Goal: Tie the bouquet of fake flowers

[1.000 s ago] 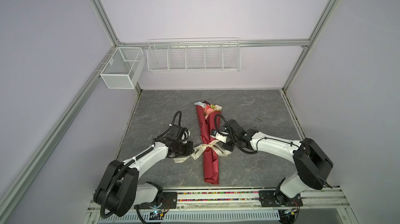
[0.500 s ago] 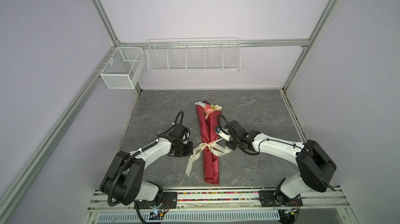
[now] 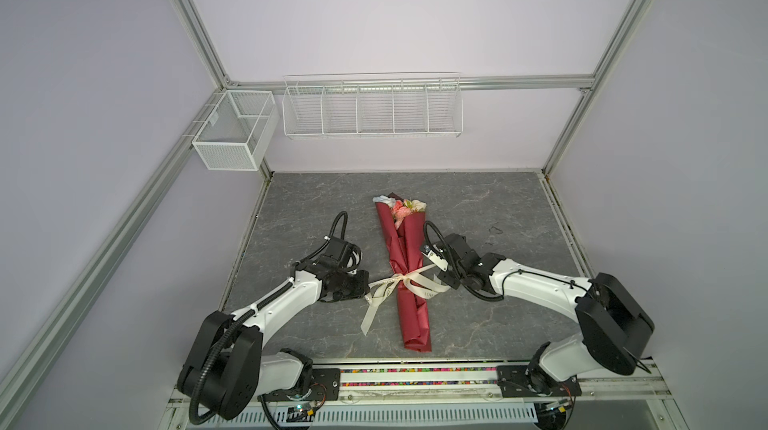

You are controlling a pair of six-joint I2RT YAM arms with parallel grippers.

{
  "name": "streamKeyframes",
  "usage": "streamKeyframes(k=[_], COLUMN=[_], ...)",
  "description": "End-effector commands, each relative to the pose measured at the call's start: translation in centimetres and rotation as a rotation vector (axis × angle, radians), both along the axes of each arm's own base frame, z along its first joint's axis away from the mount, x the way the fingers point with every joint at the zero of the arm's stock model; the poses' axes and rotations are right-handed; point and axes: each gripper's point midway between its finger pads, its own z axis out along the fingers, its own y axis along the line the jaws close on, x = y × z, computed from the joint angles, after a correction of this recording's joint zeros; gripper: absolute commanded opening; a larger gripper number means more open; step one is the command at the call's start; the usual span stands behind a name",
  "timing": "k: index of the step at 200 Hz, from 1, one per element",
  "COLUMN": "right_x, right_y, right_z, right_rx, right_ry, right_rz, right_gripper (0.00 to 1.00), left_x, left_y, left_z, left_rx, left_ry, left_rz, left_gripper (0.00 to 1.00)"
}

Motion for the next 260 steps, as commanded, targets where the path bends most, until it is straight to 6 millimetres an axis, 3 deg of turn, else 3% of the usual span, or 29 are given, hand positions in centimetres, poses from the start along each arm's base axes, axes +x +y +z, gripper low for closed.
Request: streamKeyframes(k=[1, 63, 107, 130, 172, 210, 223, 260], right_x=[0.1, 0.5, 0.9, 1.0, 0.6, 0.1, 0.0, -0.3], right_y=[-1.5, -2.7, -5.6, -7.0, -6.3, -4.4, -4.6, -5.8], right_z=[0.5, 0.8, -0.3, -0.7, -0.6, 0.8, 1.0, 0.2], right_rx=[0.0, -0.012, -0.113, -0.117, -0.056, 0.134, 0.153, 0.109], right_ry=[-0.021, -0.032, -0.025, -0.017, 0.013, 0.05, 0.05, 0.076], right_rz=[-0.064, -0.123, -0.195, -0.241, -0.228, -0.224, -0.233, -0.259], right_gripper=[0.06, 0.06, 0.06, 0.06, 0.06, 0.06, 0.06, 0.06], left_x=[-0.1, -0.8, -0.3, 0.2, 0.6, 0.8, 0.9, 1.6], left_y=[1.0, 1.4, 3.0, 2.5, 1.8, 0.7, 0.4, 1.8], left_z=[-0.1, -1.5, -1.6, -1.4, -1.6, 0.1, 0.9, 1.2], left_rx=[0.024, 0.065, 0.16, 0.136, 0.124, 0.049, 0.025, 0.071], left_ry=[-0.003, 0.042, 0.034, 0.022, 0.021, -0.052, -0.086, -0.137], left_rz=[0.052, 0.024, 0.063, 0.07, 0.031, -0.025, -0.04, 0.046], left_gripper=[0.0, 0.0, 0.0, 0.0, 0.0, 0.0, 0.0, 0.0])
